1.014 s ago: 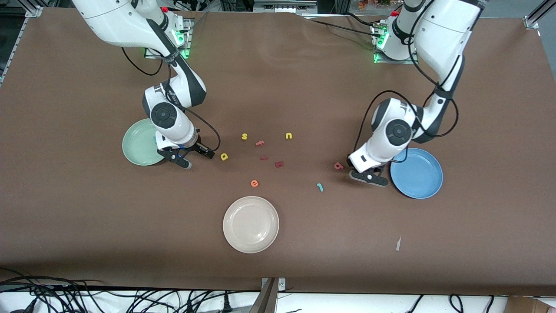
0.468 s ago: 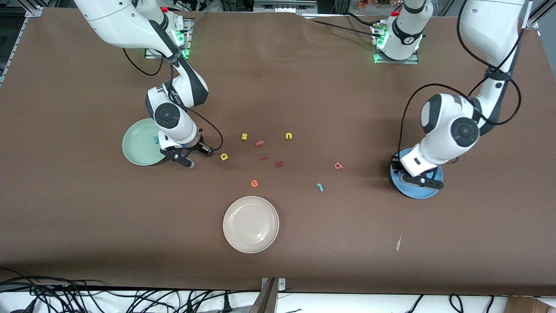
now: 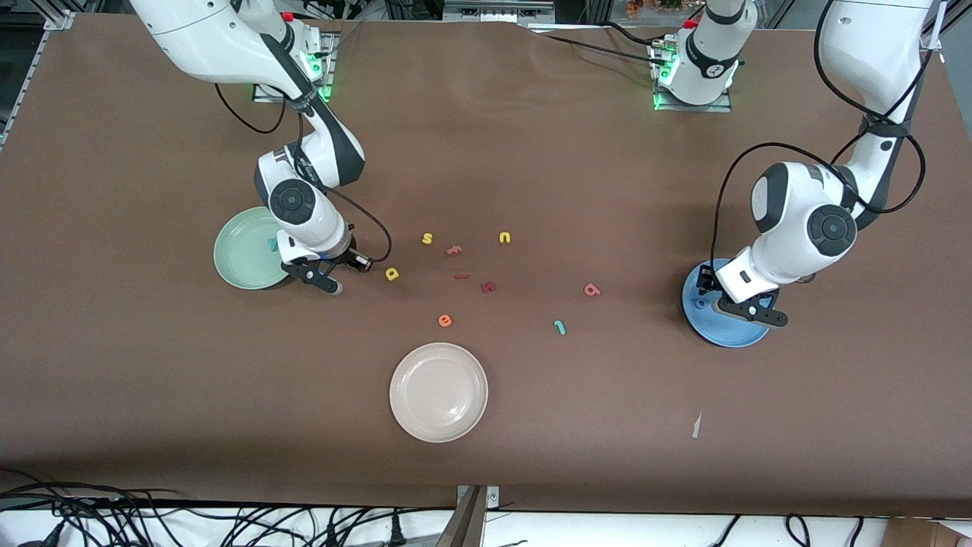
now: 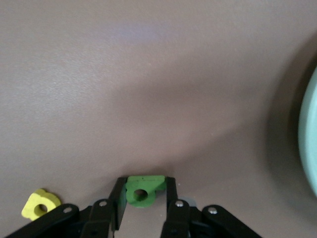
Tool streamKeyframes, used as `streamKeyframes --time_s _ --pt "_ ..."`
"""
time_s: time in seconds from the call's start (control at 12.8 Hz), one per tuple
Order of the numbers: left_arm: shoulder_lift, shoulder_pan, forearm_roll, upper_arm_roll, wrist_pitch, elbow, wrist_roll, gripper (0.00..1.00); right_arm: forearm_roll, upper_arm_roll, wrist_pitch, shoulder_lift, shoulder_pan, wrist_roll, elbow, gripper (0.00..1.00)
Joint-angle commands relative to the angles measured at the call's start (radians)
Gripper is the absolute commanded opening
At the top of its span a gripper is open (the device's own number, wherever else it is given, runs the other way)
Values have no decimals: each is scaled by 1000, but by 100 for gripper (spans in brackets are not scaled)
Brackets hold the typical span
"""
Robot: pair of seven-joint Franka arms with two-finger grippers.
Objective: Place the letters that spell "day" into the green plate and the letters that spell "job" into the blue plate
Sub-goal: 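Place the o on the blue plate while the right gripper carries the d, then release the d on the green plate while the left gripper grasps the b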
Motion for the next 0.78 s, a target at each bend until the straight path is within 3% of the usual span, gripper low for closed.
streamKeyframes --time_s 0.0,0.16,0.39,0.7 --pt "-1 -44 3 0 10 0 -3 58 11 -19 -118 -53 -3 -98 38 10" --pt "10 -106 -6 0 10 45 -64 58 11 -56 -253 -94 -3 -231 63 10" --pt "64 -233 -61 1 10 121 -204 58 14 -157 -327 -174 -5 -481 23 10" --pt "154 -357 -55 15 66 184 -327 58 14 -328 -257 -263 -5 -796 -132 9"
